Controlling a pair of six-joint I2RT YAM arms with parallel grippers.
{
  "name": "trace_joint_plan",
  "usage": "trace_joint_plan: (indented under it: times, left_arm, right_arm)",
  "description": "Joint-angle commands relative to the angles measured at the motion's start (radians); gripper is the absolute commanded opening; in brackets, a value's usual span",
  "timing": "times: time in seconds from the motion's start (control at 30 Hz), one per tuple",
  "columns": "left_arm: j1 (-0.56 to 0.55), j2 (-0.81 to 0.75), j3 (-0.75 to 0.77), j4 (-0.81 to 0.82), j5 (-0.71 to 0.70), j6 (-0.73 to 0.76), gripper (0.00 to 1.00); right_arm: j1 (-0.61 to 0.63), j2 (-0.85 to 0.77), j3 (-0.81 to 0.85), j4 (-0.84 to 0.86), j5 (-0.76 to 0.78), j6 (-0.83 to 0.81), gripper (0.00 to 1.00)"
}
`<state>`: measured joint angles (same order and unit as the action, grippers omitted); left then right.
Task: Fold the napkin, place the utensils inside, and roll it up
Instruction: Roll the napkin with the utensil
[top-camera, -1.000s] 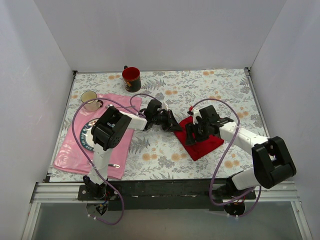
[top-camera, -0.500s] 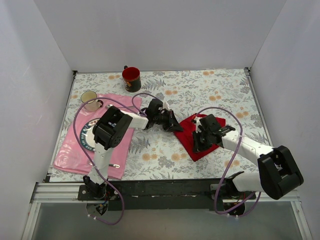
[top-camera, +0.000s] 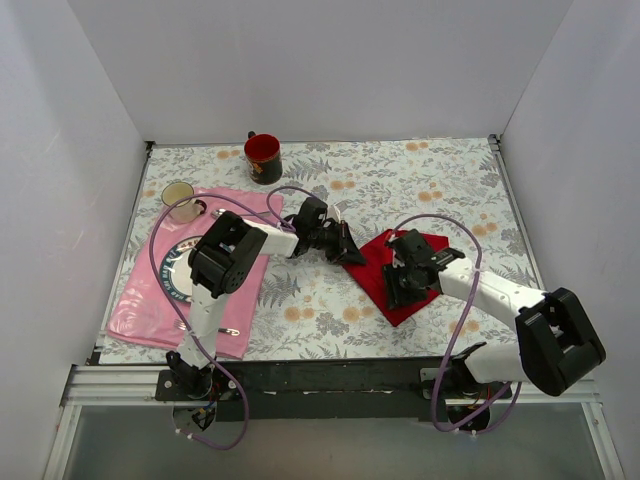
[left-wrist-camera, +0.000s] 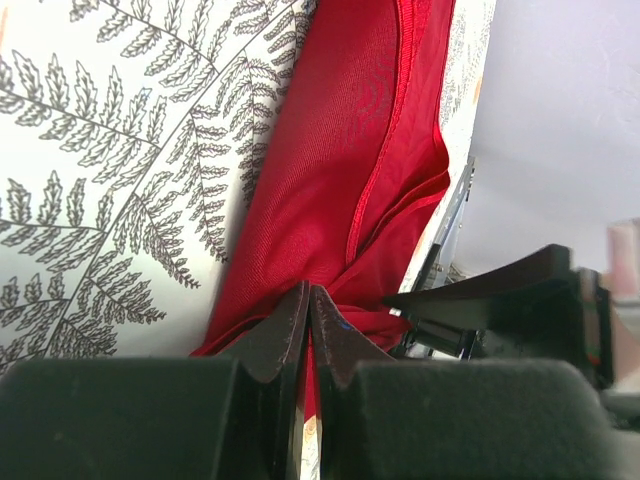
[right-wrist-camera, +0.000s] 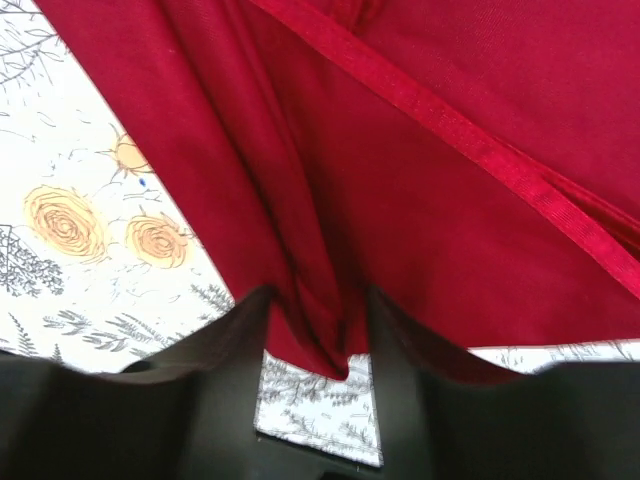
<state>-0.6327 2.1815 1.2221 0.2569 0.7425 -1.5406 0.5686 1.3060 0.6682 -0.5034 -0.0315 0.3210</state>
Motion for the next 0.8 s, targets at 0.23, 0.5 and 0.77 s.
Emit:
trace_joint_plan:
  times: [0.23, 0.5, 0.77]
  left_arm:
    - [-0.005, 0.029, 0.020, -0.073, 0.001, 0.037, 0.02]
    - [-0.005, 0.034, 0.028, -0.091, 0.005, 0.037, 0.01]
    - [-0.005, 0.034, 0.031, -0.100, 0.011, 0.037, 0.01]
  right_arm:
    - [0.209, 0.015, 0.225, -0.037, 0.286, -0.134, 0.71]
    - [0.304, 0.176, 0.307, 0.062, 0.349, -0.171, 0.64]
    - [0.378, 0.305, 0.314, 0.118, 0.492, -0.140, 0.66]
